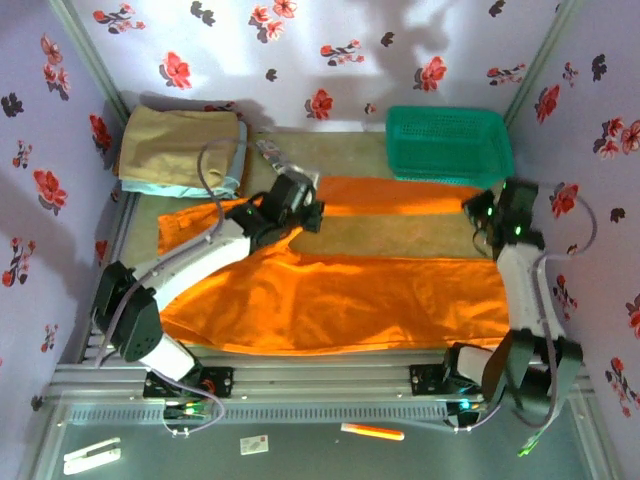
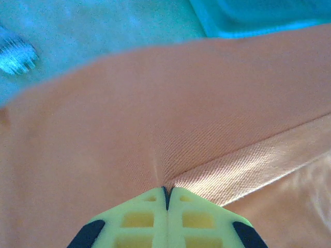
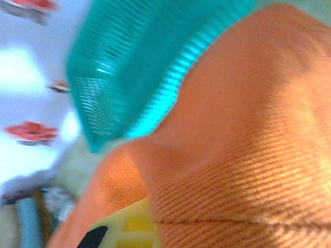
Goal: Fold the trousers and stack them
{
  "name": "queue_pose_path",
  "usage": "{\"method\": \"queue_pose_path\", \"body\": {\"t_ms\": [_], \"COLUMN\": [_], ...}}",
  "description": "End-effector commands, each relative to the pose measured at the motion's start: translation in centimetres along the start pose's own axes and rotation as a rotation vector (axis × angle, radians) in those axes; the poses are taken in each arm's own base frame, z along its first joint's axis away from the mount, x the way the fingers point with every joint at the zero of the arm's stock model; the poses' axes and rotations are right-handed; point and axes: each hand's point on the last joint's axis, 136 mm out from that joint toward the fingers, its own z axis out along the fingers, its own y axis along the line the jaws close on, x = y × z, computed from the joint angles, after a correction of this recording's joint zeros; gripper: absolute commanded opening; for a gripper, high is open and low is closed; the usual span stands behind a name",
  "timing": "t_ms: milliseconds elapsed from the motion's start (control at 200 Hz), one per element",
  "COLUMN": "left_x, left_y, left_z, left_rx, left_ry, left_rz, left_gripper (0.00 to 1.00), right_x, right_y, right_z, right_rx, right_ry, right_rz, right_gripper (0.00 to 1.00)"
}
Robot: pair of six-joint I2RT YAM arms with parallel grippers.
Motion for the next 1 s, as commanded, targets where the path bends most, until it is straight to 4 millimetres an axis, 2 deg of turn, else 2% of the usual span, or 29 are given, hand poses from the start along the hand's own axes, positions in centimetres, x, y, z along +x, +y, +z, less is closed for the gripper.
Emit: {"method": "queue_pose_path", "body": {"t_ms": [0,20,40,45,75,125,160,200,250,260,350,425,515,625,730,850,925,995], "left_x": [8.6,10.1,11.5,11.7,13.6,15.3,15.7,15.9,14.9,14.7,12.4,10.4,8.7,7.8,8.6,10.8,12.8,15.1], "left_y": [-1.2,-1.2,-1.1,-1.2,-1.2,-0.9,-0.7,-0.3,0.1,0.2,1.6,3.5,6.4,9.7,12.9,15.4,17.0,19.2], "left_z": [3.8,4.4,4.8,4.9,5.3,5.1,4.4,3.5,1.9,1.6,-0.6,-1.6,-1.2,0.7,3.4,5.9,6.3,5.2], "left_rx": [0.055,0.059,0.067,0.072,0.088,0.091,0.093,0.092,0.092,0.089,0.065,0.041,-0.013,-0.074,-0.133,-0.187,-0.242,-0.324], "left_ry": [0.157,0.192,0.223,0.229,0.275,0.306,0.302,0.295,0.266,0.26,0.196,0.147,0.105,0.08,0.085,0.114,0.141,0.14], "left_rz": [-0.068,-0.089,-0.109,-0.113,-0.135,-0.155,-0.167,-0.187,-0.194,-0.193,-0.208,-0.255,-0.322,-0.389,-0.471,-0.564,-0.621,-0.695], "left_gripper": [0.0,0.0,0.07,0.11,0.29,0.41,0.52,0.7,0.97,0.99,1.0,1.0,0.99,0.99,0.97,0.95,0.94,0.93], "right_x": [5.4,6.2,6.9,7.1,8.0,8.9,9.0,8.5,7.3,7.0,4.9,3.9,2.6,0.4,0.2,2.1,4.0,5.9], "right_y": [-9.1,-10.2,-11.0,-11.2,-12.2,-13.1,-12.9,-12.5,-11.5,-11.2,-8.5,-7.1,-7.5,-9.6,-9.6,-8.1,-7.9,-7.6], "right_z": [1.5,1.5,1.5,1.5,1.2,0.4,-0.3,-1.3,-2.6,-2.8,-4.0,-3.5,-1.6,1.3,4.8,8.1,9.5,10.4], "right_rx": [0.228,0.257,0.274,0.278,0.306,0.338,0.337,0.34,0.331,0.326,0.249,0.215,0.262,0.39,0.361,0.318,0.333,0.336], "right_ry": [0.096,0.117,0.14,0.147,0.179,0.217,0.221,0.198,0.148,0.137,0.061,0.048,0.05,0.04,0.096,0.184,0.225,0.266], "right_rz": [0.031,0.034,0.031,0.031,0.032,0.039,0.031,0.019,0.004,0.0,-0.021,-0.018,-0.011,0.027,0.08,0.05,0.011,-0.016], "right_gripper": [0.29,0.45,0.53,0.55,0.59,0.62,0.64,0.67,0.7,0.71,0.72,0.71,0.7,0.7,0.69,0.66,0.66,0.66]}}
